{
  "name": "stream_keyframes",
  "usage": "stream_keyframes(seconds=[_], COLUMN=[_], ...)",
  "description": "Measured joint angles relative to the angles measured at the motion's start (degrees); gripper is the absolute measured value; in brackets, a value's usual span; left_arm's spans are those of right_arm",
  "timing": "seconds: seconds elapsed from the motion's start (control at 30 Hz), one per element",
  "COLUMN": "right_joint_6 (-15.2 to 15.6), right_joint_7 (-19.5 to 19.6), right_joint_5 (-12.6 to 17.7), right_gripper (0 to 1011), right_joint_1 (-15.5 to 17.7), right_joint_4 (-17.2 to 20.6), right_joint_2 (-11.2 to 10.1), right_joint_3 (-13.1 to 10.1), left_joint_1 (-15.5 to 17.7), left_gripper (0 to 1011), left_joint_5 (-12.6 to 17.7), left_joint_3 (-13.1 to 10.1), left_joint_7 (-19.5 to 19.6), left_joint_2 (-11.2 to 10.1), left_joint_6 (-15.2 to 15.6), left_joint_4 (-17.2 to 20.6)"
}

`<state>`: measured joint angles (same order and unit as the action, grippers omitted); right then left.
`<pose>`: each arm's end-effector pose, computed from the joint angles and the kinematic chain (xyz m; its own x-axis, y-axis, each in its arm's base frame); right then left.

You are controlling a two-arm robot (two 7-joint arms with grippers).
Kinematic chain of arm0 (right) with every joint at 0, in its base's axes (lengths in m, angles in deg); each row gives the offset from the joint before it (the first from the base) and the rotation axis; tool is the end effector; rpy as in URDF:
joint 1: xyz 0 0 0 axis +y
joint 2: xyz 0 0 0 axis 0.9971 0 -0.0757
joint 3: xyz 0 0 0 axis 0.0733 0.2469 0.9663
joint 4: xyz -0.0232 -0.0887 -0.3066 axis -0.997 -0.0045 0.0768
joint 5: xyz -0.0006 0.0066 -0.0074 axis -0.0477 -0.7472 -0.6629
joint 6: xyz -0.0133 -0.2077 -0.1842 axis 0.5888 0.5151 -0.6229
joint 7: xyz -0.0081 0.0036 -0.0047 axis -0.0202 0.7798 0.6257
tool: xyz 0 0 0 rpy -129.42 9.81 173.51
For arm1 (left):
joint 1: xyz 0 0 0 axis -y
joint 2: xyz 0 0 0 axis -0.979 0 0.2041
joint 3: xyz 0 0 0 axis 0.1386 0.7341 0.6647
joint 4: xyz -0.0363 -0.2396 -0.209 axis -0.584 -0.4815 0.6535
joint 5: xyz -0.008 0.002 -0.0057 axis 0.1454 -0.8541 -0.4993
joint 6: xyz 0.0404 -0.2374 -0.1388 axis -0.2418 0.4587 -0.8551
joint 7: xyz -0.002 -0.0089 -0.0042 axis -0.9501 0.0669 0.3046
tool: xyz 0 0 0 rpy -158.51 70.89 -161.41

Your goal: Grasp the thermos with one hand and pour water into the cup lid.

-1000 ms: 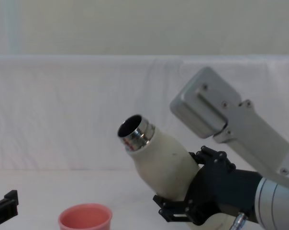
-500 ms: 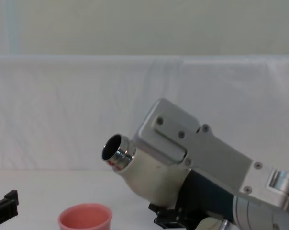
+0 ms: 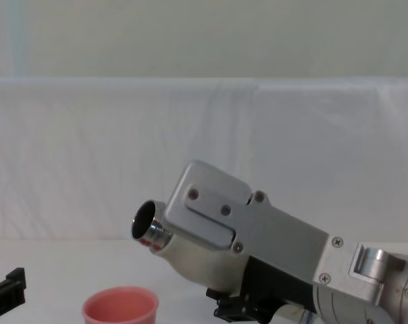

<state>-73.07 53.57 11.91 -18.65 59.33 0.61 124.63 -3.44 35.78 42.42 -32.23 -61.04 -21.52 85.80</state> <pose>0.3230 0.0902 -0.2742 0.4012 -0.3988 0.8246 0.8429 0.5131 -0.1620 0.2147 0.0479 -0.3132 0.1247 0.9917 -0.0327 -0.9921 0.1241 -0.0174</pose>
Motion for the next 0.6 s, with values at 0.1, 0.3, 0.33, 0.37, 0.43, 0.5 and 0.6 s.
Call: stream_keyframes(seconds=[0.1, 0.3, 0.33, 0.37, 0.43, 0.5, 0.6], right_joint_6=[0.0, 0.0, 0.0, 0.0, 0.0, 0.0, -0.1], right_joint_7=[0.0, -0.2, -0.3, -0.3, -0.4, -0.4, -0.5], right_joint_5=[-1.2, -3.0, -3.5, -3.7, -4.3, -4.7, -5.6], right_gripper=[962, 962, 962, 962, 962, 962, 962], right_joint_1=[0.0, 0.2, 0.3, 0.3, 0.4, 0.4, 0.5], right_joint_4=[0.0, -0.1, -0.1, -0.1, -0.1, -0.2, -0.4], right_joint_2=[0.0, 0.1, 0.2, 0.2, 0.3, 0.4, 0.5], right_joint_3=[0.1, -0.1, -0.1, -0.2, -0.3, -0.4, -0.5], left_joint_1=[0.0, 0.0, 0.0, 0.0, 0.0, 0.0, 0.0], left_gripper=[1001, 1001, 1001, 1001, 1001, 1001, 1001], left_joint_5=[0.0, 0.0, 0.0, 0.0, 0.0, 0.0, 0.0], left_joint_3=[0.0, 0.0, 0.0, 0.0, 0.0, 0.0, 0.0], left_joint_7=[0.0, 0.0, 0.0, 0.0, 0.0, 0.0, 0.0], left_joint_2=[0.0, 0.0, 0.0, 0.0, 0.0, 0.0, 0.0], left_joint_6=[0.0, 0.0, 0.0, 0.0, 0.0, 0.0, 0.0], left_joint_4=[0.0, 0.0, 0.0, 0.0, 0.0, 0.0, 0.0])
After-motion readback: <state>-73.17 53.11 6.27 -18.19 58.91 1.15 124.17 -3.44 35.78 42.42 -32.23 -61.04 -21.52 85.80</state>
